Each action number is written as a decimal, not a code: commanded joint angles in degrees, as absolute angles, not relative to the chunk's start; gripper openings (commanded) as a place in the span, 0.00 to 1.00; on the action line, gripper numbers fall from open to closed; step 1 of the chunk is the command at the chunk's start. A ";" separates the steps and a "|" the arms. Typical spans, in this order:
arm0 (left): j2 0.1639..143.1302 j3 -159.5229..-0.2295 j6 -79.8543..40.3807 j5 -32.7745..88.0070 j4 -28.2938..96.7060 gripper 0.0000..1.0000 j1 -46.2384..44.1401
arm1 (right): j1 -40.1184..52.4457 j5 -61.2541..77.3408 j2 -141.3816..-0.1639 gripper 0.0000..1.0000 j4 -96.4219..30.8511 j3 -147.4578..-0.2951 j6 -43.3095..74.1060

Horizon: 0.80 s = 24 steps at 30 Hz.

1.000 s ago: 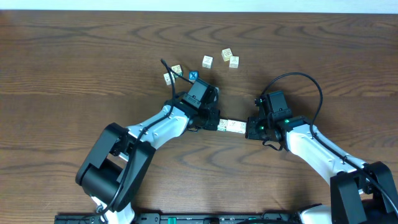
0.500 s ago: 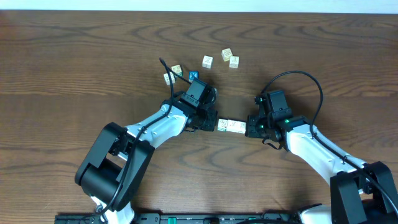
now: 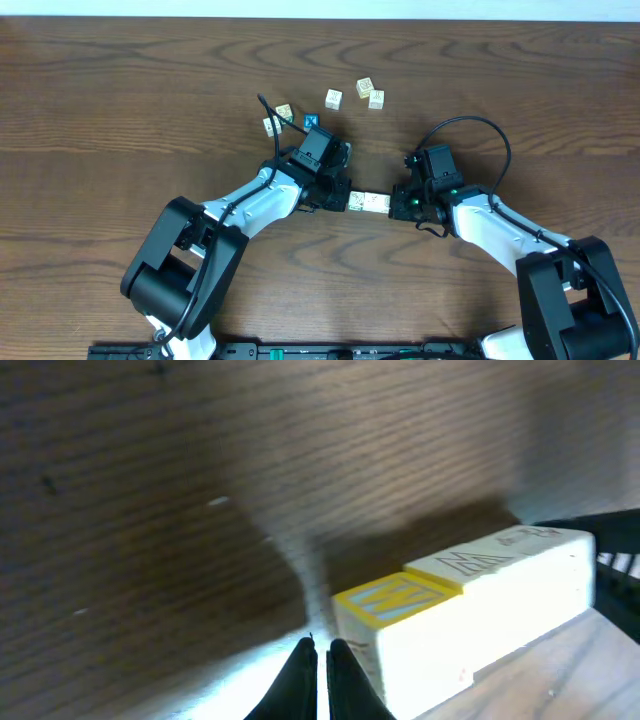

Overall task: Lift 3 blocks
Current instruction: 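Move the right gripper left to the '3' block's right end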

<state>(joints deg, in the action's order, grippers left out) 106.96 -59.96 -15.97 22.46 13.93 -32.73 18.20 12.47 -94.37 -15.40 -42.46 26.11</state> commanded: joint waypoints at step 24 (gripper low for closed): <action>107.50 -61.52 -14.59 24.21 14.06 0.08 -32.53 | 18.20 10.74 -95.04 0.01 -21.71 -46.11 20.88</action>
